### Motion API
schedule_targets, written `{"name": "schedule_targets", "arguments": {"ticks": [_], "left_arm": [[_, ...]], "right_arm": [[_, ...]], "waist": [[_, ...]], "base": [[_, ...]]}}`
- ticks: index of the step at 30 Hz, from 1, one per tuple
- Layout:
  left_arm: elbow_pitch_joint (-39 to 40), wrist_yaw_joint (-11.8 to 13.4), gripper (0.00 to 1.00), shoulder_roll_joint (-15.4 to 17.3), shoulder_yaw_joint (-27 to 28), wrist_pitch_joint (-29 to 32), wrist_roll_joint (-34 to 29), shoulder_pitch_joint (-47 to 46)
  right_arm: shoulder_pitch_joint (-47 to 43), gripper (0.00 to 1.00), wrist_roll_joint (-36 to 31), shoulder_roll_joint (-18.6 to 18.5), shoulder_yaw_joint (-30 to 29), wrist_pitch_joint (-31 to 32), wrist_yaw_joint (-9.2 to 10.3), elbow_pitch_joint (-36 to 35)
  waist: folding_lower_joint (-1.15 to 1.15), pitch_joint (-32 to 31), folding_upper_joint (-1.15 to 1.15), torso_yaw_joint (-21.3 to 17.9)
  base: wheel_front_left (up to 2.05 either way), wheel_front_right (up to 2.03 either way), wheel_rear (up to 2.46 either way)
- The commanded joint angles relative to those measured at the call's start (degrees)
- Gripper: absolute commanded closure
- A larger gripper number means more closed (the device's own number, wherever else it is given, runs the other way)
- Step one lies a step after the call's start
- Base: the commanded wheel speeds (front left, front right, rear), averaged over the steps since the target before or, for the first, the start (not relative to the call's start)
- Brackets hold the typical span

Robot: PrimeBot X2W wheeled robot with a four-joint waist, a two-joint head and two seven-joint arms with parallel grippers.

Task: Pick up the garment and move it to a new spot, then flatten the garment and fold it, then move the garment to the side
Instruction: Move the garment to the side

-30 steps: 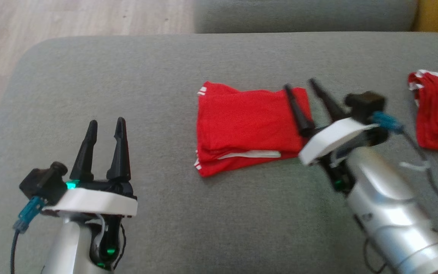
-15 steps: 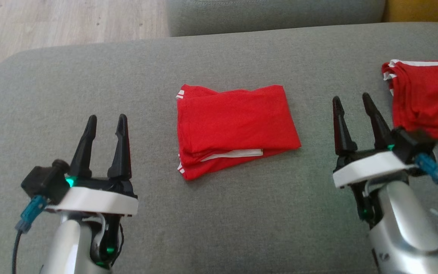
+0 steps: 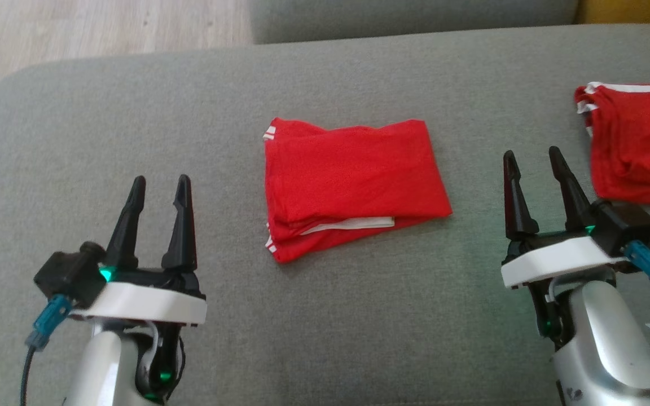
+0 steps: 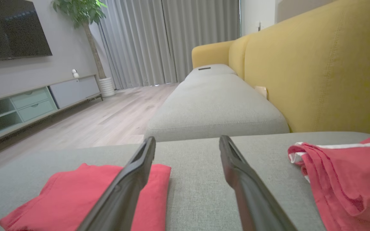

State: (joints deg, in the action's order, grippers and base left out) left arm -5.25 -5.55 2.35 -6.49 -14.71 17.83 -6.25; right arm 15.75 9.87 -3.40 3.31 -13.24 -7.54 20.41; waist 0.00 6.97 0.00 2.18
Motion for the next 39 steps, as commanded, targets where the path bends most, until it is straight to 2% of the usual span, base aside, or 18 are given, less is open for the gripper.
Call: {"name": "schedule_targets", "arguments": {"ticks": [1,12,18,21,25,32,33,34,39], "left_arm": [[2.19,0.08,0.00,0.53,1.70,-0.29,0.37,-2.74],[1.75,-0.01,0.00,0.53,-0.65,-0.29,1.54,-5.09],[1.49,0.26,0.00,0.53,-1.60,-0.29,2.20,-5.62],[1.46,0.43,0.00,0.53,-1.95,-0.29,2.43,-5.74],[1.58,0.59,0.00,0.53,-1.95,-0.29,2.49,-5.88],[1.50,0.66,0.00,0.53,-1.43,-0.29,2.12,-5.95],[1.44,0.63,0.00,0.53,-1.36,-0.29,2.00,-6.01],[1.38,0.60,0.00,0.53,-1.26,-0.29,1.88,-6.06],[1.31,0.46,0.00,0.53,-0.68,-0.29,1.42,-5.81]], "right_arm": [[1.72,0.00,-0.53,0.51,1.12,0.25,0.05,-1.94],[6.37,0.00,-2.16,0.52,2.81,6.47,0.05,4.46],[9.16,0.00,-3.45,0.52,1.61,10.05,0.05,11.51],[10.48,0.00,-1.90,0.52,1.51,12.22,0.05,15.43],[12.27,0.00,-0.50,0.52,1.67,13.62,0.05,20.09],[14.04,0.00,2.83,0.52,6.33,14.50,0.05,24.86],[14.31,0.84,3.02,0.52,6.88,14.37,0.05,25.42],[14.63,1.00,2.77,0.52,7.52,14.00,0.05,25.77],[16.68,1.00,-1.54,0.29,8.03,10.10,0.05,26.09]], "waist": [[0.00,0.60,0.00,0.45],[0.00,5.06,0.00,5.21],[0.00,6.25,0.00,7.59],[0.00,6.66,0.00,8.50],[0.00,7.12,0.00,8.97],[0.00,7.18,0.00,8.34],[0.00,7.06,0.00,8.10],[0.00,6.85,0.00,7.75],[0.00,5.70,0.00,5.30]], "base": [[0.00,0.00,0.00],[0.00,0.00,0.00],[0.00,0.00,0.00],[0.00,0.00,0.00],[0.00,0.00,0.00],[0.00,0.00,0.00],[0.00,0.00,0.00],[0.00,0.00,0.00],[0.00,0.00,0.00]]}}
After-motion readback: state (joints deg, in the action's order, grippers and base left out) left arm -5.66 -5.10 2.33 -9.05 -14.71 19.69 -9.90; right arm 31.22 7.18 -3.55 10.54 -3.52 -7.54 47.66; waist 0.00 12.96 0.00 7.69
